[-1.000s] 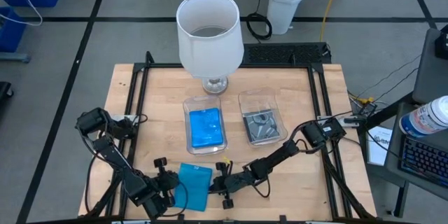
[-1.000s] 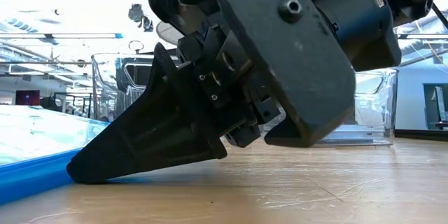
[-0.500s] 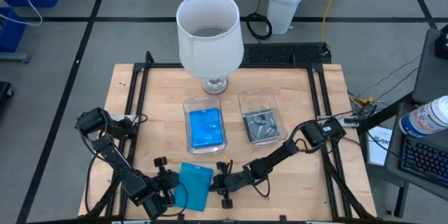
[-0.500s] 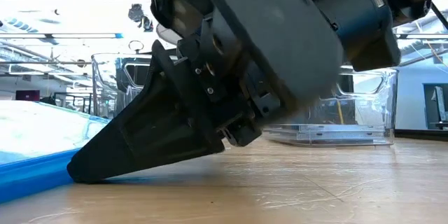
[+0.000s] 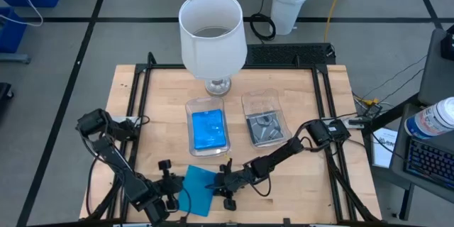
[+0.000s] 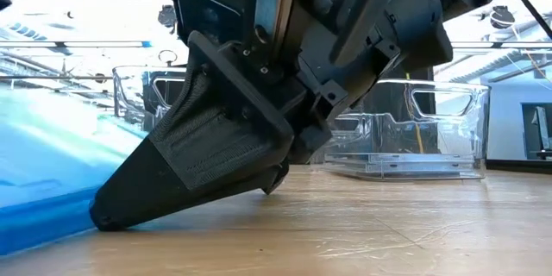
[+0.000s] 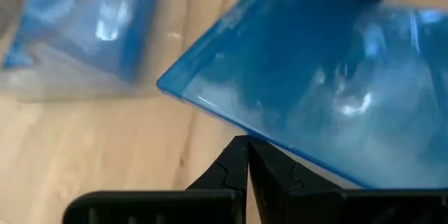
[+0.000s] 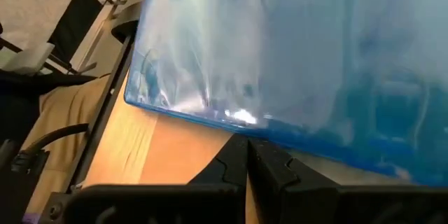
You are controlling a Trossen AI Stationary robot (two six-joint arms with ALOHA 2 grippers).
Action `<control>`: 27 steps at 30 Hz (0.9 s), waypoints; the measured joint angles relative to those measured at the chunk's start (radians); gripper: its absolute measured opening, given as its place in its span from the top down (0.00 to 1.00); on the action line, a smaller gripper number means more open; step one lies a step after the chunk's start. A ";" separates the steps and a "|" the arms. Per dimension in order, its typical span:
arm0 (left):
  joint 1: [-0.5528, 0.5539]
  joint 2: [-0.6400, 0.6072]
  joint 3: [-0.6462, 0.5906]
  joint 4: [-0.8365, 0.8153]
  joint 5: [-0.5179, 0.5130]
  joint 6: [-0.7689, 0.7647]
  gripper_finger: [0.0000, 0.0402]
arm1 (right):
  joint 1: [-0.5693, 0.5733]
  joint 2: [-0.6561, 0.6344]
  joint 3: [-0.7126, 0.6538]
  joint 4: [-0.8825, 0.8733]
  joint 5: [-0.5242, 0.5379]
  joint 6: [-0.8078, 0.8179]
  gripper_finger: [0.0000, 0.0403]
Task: Pick & place jewel cases by type
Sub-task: Put the blue CD case into the left transparent bin
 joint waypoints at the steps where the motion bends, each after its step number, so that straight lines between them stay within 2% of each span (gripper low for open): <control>1: 0.000 -0.001 0.013 -0.018 -0.008 -0.007 0.95 | 0.000 -0.006 0.000 -0.004 -0.001 0.002 0.99; 5: 0.001 -0.002 0.055 -0.050 -0.035 -0.032 0.95 | 0.001 -0.037 0.000 -0.062 0.002 0.028 0.99; 12: 0.034 0.003 0.069 0.156 0.003 0.158 0.95 | -0.002 -0.054 -0.003 -0.067 0.037 0.056 0.99; 19: 0.087 0.006 0.069 0.168 0.018 0.145 0.95 | -0.006 -0.056 -0.012 -0.066 0.050 0.054 0.99; 27: 0.108 0.056 0.068 0.287 0.033 0.155 0.95 | 0.004 -0.055 -0.013 -0.029 0.046 0.038 0.99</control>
